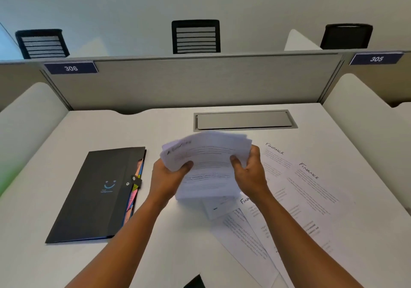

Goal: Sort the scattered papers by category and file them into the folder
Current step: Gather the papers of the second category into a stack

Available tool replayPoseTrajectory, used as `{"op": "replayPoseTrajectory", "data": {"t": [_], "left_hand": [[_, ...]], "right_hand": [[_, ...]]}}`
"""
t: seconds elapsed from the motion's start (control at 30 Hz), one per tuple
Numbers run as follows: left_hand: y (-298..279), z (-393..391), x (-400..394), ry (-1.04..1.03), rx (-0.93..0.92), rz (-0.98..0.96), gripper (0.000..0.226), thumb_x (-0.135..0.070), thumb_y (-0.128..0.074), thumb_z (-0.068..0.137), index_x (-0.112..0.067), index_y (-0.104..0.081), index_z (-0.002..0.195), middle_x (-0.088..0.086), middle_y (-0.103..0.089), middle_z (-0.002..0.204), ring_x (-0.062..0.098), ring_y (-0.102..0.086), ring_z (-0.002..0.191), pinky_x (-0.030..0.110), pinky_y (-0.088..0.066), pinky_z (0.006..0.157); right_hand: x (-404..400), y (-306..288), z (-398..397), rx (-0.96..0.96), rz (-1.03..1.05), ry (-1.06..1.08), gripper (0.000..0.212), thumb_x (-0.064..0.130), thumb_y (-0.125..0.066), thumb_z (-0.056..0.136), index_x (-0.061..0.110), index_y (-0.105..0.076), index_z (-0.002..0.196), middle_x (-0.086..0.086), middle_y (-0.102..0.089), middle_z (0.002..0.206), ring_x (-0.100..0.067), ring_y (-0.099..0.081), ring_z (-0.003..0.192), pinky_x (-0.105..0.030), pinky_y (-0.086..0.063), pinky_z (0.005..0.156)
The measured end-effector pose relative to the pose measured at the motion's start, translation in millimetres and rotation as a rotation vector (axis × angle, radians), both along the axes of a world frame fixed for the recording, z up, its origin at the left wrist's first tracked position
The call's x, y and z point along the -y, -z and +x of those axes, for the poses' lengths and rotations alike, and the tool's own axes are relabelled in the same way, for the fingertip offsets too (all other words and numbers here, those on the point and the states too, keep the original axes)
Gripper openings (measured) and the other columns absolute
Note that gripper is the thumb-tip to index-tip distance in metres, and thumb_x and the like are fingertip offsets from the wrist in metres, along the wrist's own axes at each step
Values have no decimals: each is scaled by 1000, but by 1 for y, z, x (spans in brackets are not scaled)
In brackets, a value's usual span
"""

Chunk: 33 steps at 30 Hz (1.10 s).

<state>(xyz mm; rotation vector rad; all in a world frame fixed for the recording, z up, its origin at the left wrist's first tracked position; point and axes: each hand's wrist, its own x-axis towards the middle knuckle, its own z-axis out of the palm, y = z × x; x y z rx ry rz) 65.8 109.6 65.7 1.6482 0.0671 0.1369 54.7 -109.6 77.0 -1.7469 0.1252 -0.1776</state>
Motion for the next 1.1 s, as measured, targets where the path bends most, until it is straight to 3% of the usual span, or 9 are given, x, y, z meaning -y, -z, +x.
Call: {"op": "replayPoseTrajectory", "data": {"t": [0.17,0.33,0.5,0.67,0.8,0.93,1.1], "left_hand": [[1,-5,2,35,-5,7,33,-26,-80,81,-36,-65,109,-11,-73,101,5,-68,94,28,-60,78],[-11,-6,-1,13,48,0,22,-30,-78,83,-38,-68,102,-14,-74,94,12,-72,88,24,-61,64],[-4,-15,-14,-1,20,-77,27,-27,-83,79,-28,-71,103,-7,-76,96,14,-73,87,25,-60,63],[17,-25,-19,-10,-62,-52,26,-20,-79,84,-42,-71,95,-11,-75,96,11,-71,89,25,-58,67],[11,-26,-16,-34,2,-82,26,-23,-80,82,-44,-71,95,-9,-74,97,13,-71,89,26,-60,65],[1,-24,-13,-63,100,-96,38,-15,-80,82,-51,-71,90,-19,-73,92,6,-70,85,21,-58,60],[3,-25,-18,-80,120,-117,32,-23,-80,77,-50,-71,91,-18,-74,94,7,-70,85,22,-58,60]], "right_hand": [[-8,8,-7,-34,42,2,44,16,-59,95,37,-34,124,6,-55,108,-9,-60,95,-8,-50,56],[-8,1,-4,20,53,21,36,17,-61,94,35,-41,118,8,-59,105,-14,-63,94,-11,-53,59],[-13,8,-9,-8,-2,-32,30,20,-63,93,26,-43,114,6,-60,106,-15,-63,95,-12,-53,59],[-19,22,-19,-45,-13,-60,38,10,-63,92,26,-44,121,-1,-58,112,-15,-57,102,-6,-50,63],[-19,17,-16,-20,-6,-32,33,16,-62,93,24,-49,122,2,-62,108,-16,-62,98,-10,-53,61],[-20,9,-13,31,16,-15,31,20,-64,91,33,-47,114,8,-61,105,-15,-64,94,-15,-56,63],[-19,16,-11,4,-26,-54,34,23,-67,90,33,-50,118,14,-63,102,-8,-63,93,-7,-50,59]]}}
